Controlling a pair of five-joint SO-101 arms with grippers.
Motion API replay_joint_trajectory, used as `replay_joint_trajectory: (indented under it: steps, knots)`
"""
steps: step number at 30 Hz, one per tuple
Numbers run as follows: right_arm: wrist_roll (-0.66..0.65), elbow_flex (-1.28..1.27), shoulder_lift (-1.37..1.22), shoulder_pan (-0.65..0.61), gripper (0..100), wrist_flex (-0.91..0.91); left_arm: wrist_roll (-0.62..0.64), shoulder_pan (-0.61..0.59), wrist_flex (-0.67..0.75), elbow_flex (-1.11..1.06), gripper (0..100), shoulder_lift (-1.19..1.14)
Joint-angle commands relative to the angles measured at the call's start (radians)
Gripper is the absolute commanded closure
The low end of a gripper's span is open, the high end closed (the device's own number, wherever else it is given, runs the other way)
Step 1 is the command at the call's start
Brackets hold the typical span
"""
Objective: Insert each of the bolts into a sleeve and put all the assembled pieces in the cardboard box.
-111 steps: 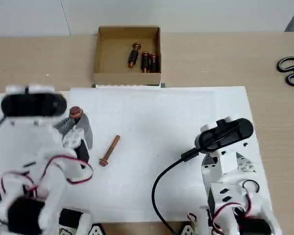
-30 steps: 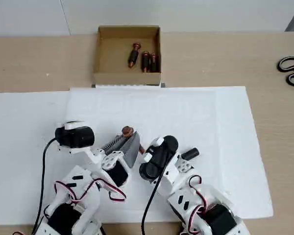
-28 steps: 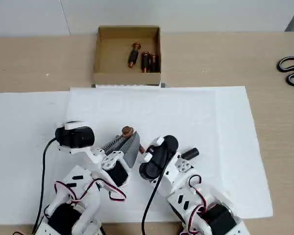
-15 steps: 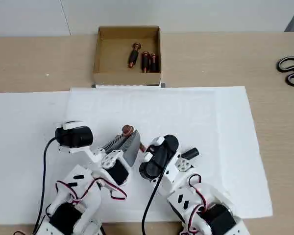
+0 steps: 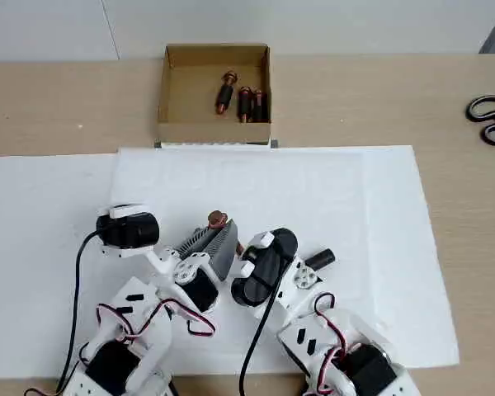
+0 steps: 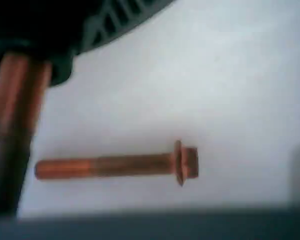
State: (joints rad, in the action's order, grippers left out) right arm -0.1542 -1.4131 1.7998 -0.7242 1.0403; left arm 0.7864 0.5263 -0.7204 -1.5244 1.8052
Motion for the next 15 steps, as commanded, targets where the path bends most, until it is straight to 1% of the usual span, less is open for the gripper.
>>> replay_joint_trajectory:
  steps: [1, 4, 7, 10, 12, 15]
  knots:
    - [0.006, 0.011, 0.01, -0.001, 99.6, -0.044, 0.0, 0.008, -0.003, 0.015, 99, 0.011]
    - [0.006, 0.015, 0.01, -0.001, 99.6, -0.045, -0.002, 0.017, -0.014, 0.03, 99, 0.011]
    - [0.005, 0.015, 0.01, 0.007, 99.6, -0.047, -0.002, 0.08, -0.069, 0.071, 99, 0.009]
    - [0.005, 0.015, 0.01, 0.051, 99.6, -0.084, -0.009, 0.133, -0.137, 0.09, 99, 0.009]
    - [0.003, 0.017, 0.01, 0.081, 99.6, -0.11, -0.055, 0.144, -0.175, 0.085, 99, 0.009]
    - [0.003, 0.017, 0.01, 0.088, 99.6, -0.116, -0.097, 0.144, -0.218, 0.084, 99, 0.009]
